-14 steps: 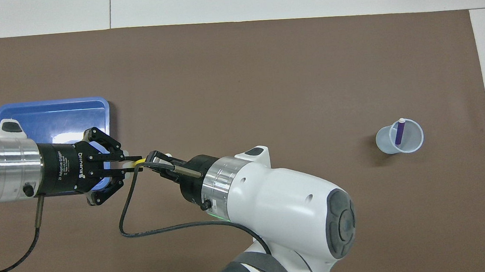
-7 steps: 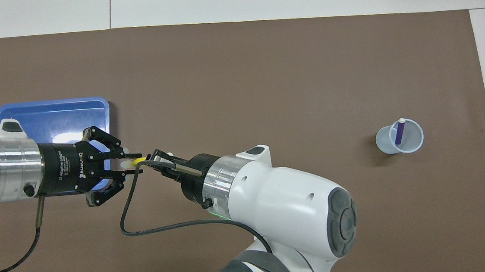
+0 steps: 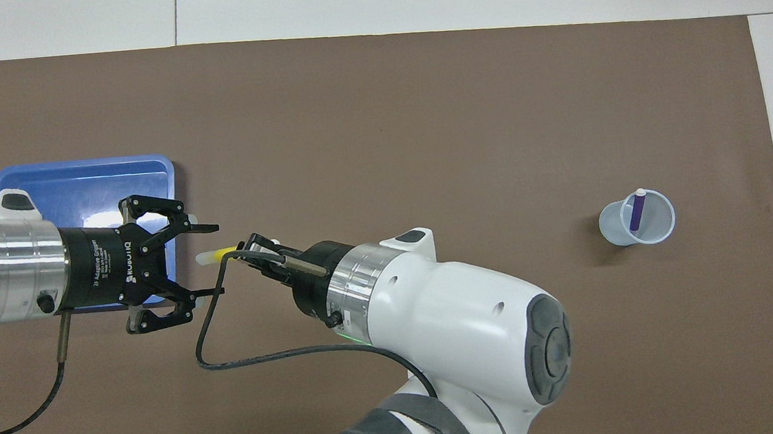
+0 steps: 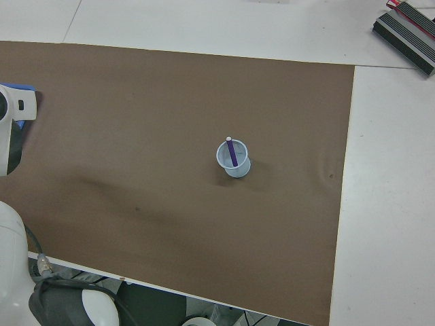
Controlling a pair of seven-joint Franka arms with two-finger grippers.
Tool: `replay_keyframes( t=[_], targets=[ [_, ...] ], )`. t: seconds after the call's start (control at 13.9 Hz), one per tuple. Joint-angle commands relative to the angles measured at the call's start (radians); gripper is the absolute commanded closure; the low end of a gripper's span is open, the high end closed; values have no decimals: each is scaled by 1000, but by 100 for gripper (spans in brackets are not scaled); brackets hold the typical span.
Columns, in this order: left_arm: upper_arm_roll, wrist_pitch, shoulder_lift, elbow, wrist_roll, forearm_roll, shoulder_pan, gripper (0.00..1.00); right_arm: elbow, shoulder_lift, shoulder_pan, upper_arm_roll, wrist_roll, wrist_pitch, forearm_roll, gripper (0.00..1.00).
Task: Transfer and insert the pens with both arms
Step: 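Carry the yellow pen to the cup while the left gripper withdraws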
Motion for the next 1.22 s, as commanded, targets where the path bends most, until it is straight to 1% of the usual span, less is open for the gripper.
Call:
replay_keyframes(
  t=[0.0, 0.07, 0.14, 0.22, 0.29, 0.36, 0.5, 0.57, 0.65, 0.72, 0.86, 1.0, 1.15],
  targets=[
    [10, 16, -33, -35, 3, -9, -4, 25, 12, 3, -55, 5, -120, -102, 7, 100],
    [13, 2, -34, -37, 64, 0, -1, 26, 12, -1, -81, 4, -176, -156, 6, 100],
    [13, -17, -42, -43, 163, 14, 2, 29, 12, -5, -99, 2, -217, -205, 3, 100],
    [15, -63, -54, -57, 304, 82, 8, 29, 12, -6, -121, 1, -246, -248, -17, 100],
    [13, -100, -62, -63, 426, 153, 26, 29, 12, -9, -142, 1, -256, -288, -61, 100],
    [15, -126, -65, -64, 535, 190, 35, 29, 15, -12, -162, 1, -256, -332, -119, 100],
    [15, -163, -66, -63, 737, 248, 92, 35, 21, -18, -208, 1, -283, -412, -240, 100],
    [16, -174, -66, -63, 847, 306, 103, 35, 21, -23, -236, 1, -331, -455, -287, 100],
    [16, -174, -66, -63, 961, 383, 120, 35, 21, -29, -268, 1, -398, -501, -325, 100],
    [18, -173, -66, -63, 1059, 431, 152, 35, 21, -32, -299, -2, -458, -552, -363, 100],
    [18, -153, -63, -61, 1266, 477, 233, 37, 23, -49, -394, -1, -577, -651, -480, 100],
    [18, -121, -57, -61, 1429, 531, 285, 38, 32, -63, -505, -7, -830, -774, -558, 100],
    [18, -78, -45, -61, 1558, 575, 322, 38, 37, -71, -625, -7, -1059, -857, -646, 100]
  ],
)
